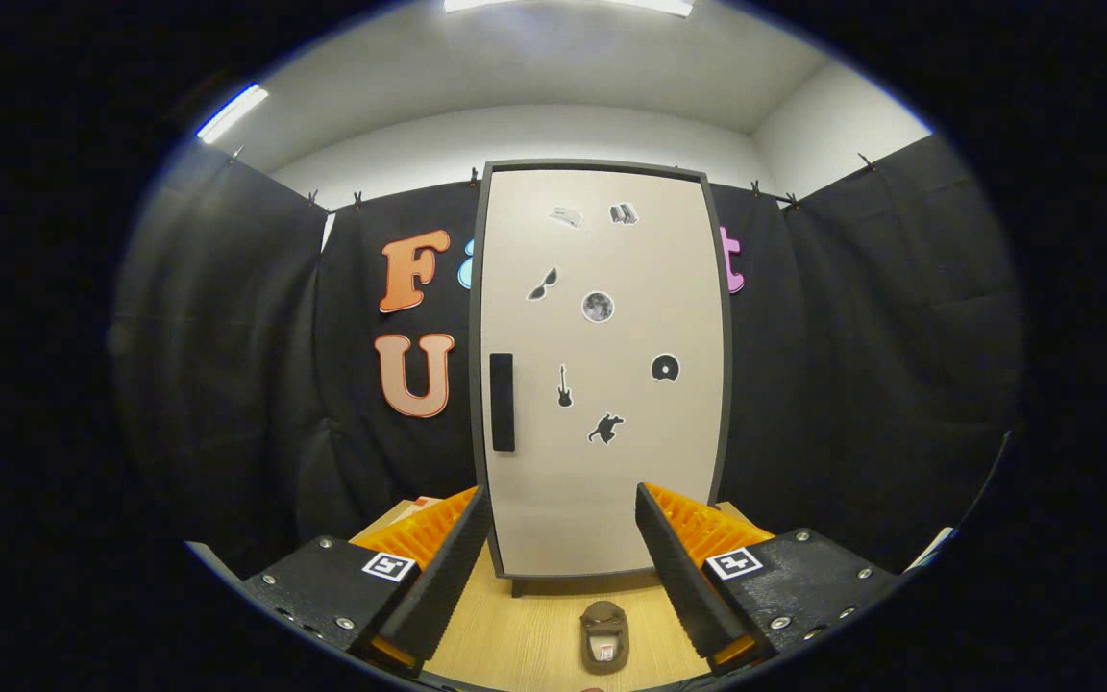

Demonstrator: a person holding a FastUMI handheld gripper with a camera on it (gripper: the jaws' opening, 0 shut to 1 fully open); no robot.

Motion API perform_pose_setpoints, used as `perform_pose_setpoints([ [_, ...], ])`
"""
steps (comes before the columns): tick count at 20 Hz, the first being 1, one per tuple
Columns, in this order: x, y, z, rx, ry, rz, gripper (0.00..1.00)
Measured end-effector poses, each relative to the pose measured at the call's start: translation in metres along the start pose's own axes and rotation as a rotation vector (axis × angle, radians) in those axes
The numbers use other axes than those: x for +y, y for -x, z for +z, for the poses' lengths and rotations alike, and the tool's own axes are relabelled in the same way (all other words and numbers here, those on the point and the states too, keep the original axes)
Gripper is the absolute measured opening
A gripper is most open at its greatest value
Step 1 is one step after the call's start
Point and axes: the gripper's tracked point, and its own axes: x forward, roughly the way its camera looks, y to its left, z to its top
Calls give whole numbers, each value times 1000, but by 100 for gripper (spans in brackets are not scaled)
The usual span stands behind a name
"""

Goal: Open the shoe cabinet door, grab the shoes and put them into the shoe cabinet, then close the shoe cabinet door.

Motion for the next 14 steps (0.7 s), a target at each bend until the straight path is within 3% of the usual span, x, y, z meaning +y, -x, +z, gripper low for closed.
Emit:
perform_pose_setpoints([
  [14,63,-154,7,23,-44,201,95],
])
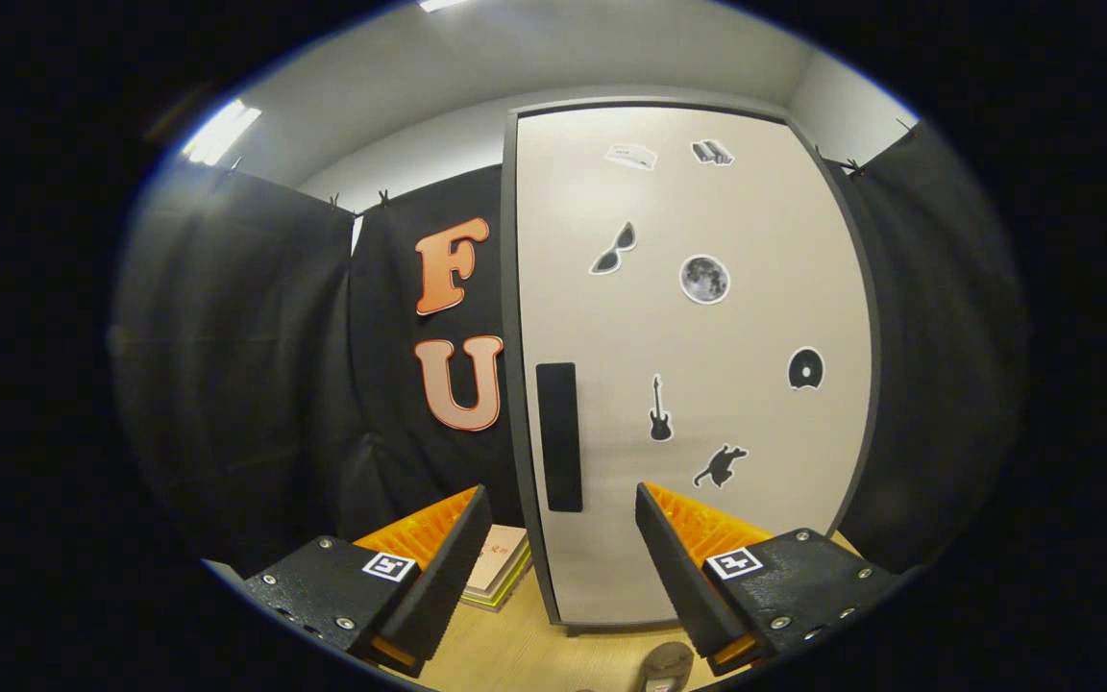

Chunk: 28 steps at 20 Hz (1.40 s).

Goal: Open the shoe cabinet door, grab the shoes and put them into the shoe cabinet, then close the shoe cabinet door.

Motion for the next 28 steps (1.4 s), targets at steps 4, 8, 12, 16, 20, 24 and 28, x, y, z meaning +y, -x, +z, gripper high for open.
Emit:
perform_pose_setpoints([
  [4,4,-40,2,8,3,38,95],
  [8,11,-67,1,11,1,75,95],
  [12,16,-82,7,-10,6,99,92],
  [16,21,-90,8,-10,0,113,78],
  [20,9,-97,4,0,-19,63,50],
  [24,7,-96,4,3,-62,60,35],
  [28,6,-90,2,16,-68,6,30],
])
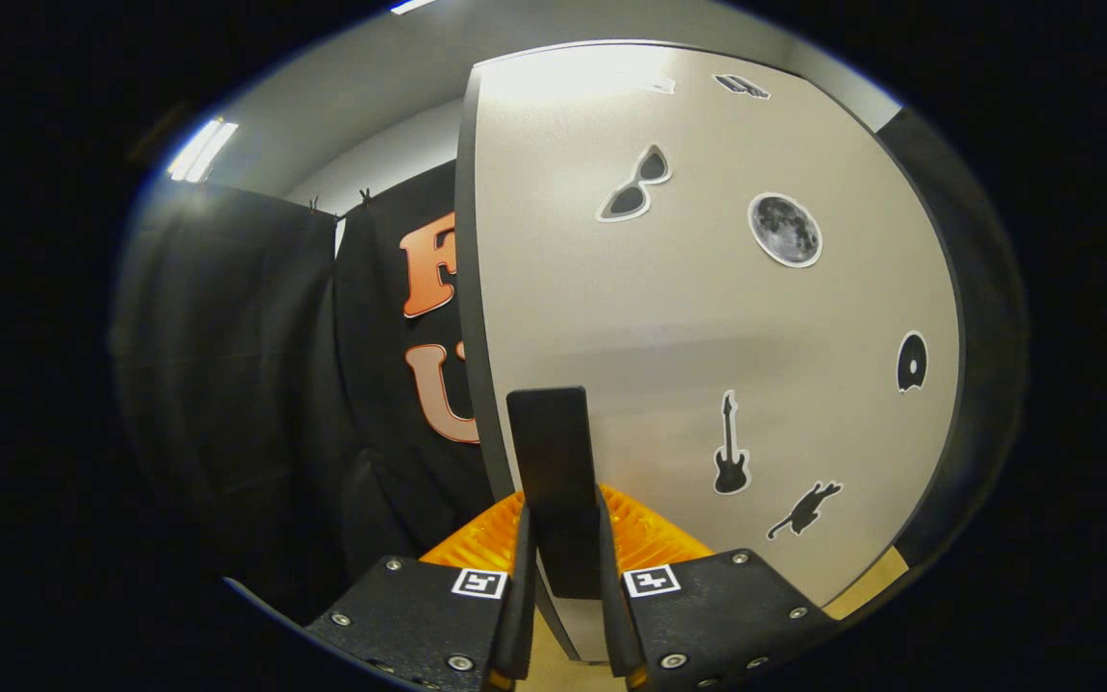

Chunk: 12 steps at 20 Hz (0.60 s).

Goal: Open the shoe cabinet door, grab the shoes and put them into the shoe cabinet, then close the shoe cabinet door.

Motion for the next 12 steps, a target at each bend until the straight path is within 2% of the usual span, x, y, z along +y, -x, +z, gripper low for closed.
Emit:
perform_pose_setpoints([
  [5,-1,18,2,-20,-25,-13,27],
  [12,-14,52,5,-40,-18,-91,25],
])
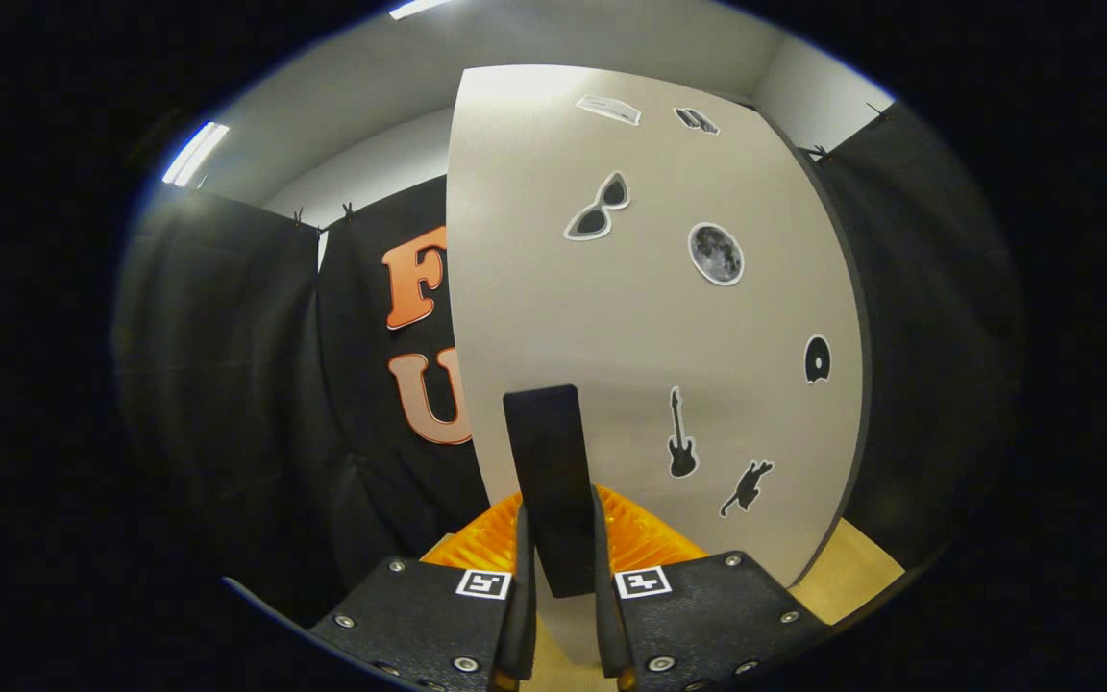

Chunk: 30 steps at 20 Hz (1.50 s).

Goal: Open the shoe cabinet door, grab the shoes and put them into the shoe cabinet, then close the shoe cabinet door.

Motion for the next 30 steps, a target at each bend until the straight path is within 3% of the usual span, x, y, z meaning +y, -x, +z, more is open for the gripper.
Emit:
perform_pose_setpoints([
  [8,-24,47,6,21,2,-79,25],
  [15,-75,103,9,25,15,-162,24],
  [30,-180,157,17,-10,39,-332,24],
])
